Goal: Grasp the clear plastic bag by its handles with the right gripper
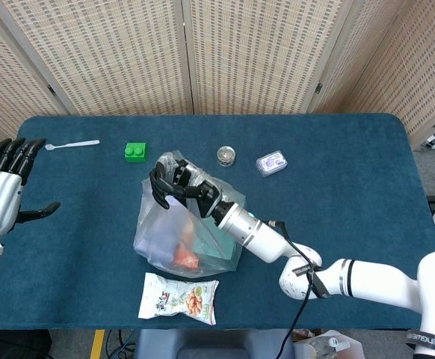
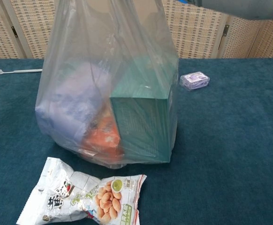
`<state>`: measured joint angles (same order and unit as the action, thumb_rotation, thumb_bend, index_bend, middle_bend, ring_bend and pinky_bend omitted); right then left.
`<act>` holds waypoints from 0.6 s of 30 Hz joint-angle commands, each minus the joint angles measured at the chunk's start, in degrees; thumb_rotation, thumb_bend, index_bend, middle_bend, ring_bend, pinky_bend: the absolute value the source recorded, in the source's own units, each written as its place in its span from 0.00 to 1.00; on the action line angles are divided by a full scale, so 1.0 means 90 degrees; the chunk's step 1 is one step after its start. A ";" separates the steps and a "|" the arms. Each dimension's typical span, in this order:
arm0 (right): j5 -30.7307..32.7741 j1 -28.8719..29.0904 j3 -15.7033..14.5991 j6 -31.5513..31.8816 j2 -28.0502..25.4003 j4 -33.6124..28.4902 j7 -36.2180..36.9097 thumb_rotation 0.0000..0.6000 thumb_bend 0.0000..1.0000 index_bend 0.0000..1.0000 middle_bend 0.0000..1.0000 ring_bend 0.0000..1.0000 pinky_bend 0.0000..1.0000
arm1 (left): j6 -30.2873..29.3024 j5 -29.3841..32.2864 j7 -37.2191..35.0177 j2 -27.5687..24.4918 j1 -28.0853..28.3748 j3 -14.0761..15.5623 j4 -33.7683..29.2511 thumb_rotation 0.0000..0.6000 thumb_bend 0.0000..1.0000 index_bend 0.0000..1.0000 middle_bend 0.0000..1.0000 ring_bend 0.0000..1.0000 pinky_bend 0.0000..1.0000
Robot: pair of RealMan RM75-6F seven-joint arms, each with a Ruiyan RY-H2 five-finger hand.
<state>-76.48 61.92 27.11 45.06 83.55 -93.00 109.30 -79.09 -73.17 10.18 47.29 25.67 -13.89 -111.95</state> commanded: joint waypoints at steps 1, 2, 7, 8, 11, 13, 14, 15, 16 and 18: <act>0.0166 -0.0019 0.0157 -0.0073 -0.0105 -0.0158 -0.0192 1.00 0.38 0.66 0.69 0.68 0.78 | -0.0046 -0.0045 0.0113 0.0117 -0.0109 0.0121 0.0152 1.00 0.00 0.08 0.11 0.06 0.04; 0.0212 -0.0026 0.0200 -0.0085 -0.0128 -0.0199 -0.0251 1.00 0.38 0.67 0.69 0.69 0.79 | -0.0050 -0.0044 0.0135 0.0148 -0.0143 0.0159 0.0190 1.00 0.00 0.08 0.11 0.06 0.04; 0.0471 -0.0044 0.0452 -0.0209 -0.0269 -0.0427 -0.0566 1.00 0.41 0.71 0.72 0.72 0.82 | -0.0126 -0.0002 0.0209 0.0316 -0.0387 0.0365 0.0338 1.00 0.00 0.09 0.11 0.06 0.04; 0.0529 -0.0039 0.0510 -0.0243 -0.0302 -0.0471 -0.0664 1.00 0.41 0.71 0.72 0.73 0.83 | -0.0182 -0.0025 0.0211 0.0369 -0.0466 0.0425 0.0368 1.00 0.00 0.09 0.11 0.06 0.04; 0.0663 -0.0044 0.0647 -0.0296 -0.0361 -0.0595 -0.0835 1.00 0.42 0.74 0.74 0.75 0.85 | -0.0398 -0.0153 0.0220 0.0516 -0.0698 0.0592 0.0446 1.00 0.00 0.09 0.11 0.06 0.04; 0.0770 -0.0042 0.0750 -0.0354 -0.0397 -0.0665 -0.0943 1.00 0.42 0.74 0.75 0.75 0.85 | -0.0538 -0.0230 0.0306 0.0655 -0.0886 0.0754 0.0557 1.00 0.00 0.09 0.11 0.06 0.04; 0.0839 -0.0036 0.0806 -0.0388 -0.0408 -0.0695 -0.1013 1.00 0.42 0.75 0.75 0.75 0.85 | -0.0582 -0.0244 0.0342 0.0728 -0.0985 0.0843 0.0639 1.00 0.00 0.09 0.11 0.06 0.04; 0.0893 -0.0030 0.0850 -0.0415 -0.0415 -0.0718 -0.1060 1.00 0.43 0.75 0.75 0.76 0.85 | -0.0611 -0.0248 0.0351 0.0785 -0.1052 0.0897 0.0706 1.00 0.00 0.09 0.11 0.06 0.04; 0.0946 -0.0026 0.0900 -0.0437 -0.0421 -0.0746 -0.1094 1.00 0.43 0.76 0.76 0.76 0.86 | -0.0653 -0.0268 0.0359 0.0846 -0.1125 0.0956 0.0763 1.00 0.00 0.09 0.11 0.06 0.04; 0.1047 -0.0019 0.1028 -0.0481 -0.0435 -0.0815 -0.1165 1.00 0.43 0.76 0.76 0.76 0.86 | -0.0747 -0.0302 0.0319 0.1013 -0.1281 0.1060 0.0907 1.00 0.00 0.09 0.11 0.06 0.04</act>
<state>-67.56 61.67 35.67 41.11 79.80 -99.84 99.34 -84.98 -75.47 13.14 55.33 15.18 -5.06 -104.79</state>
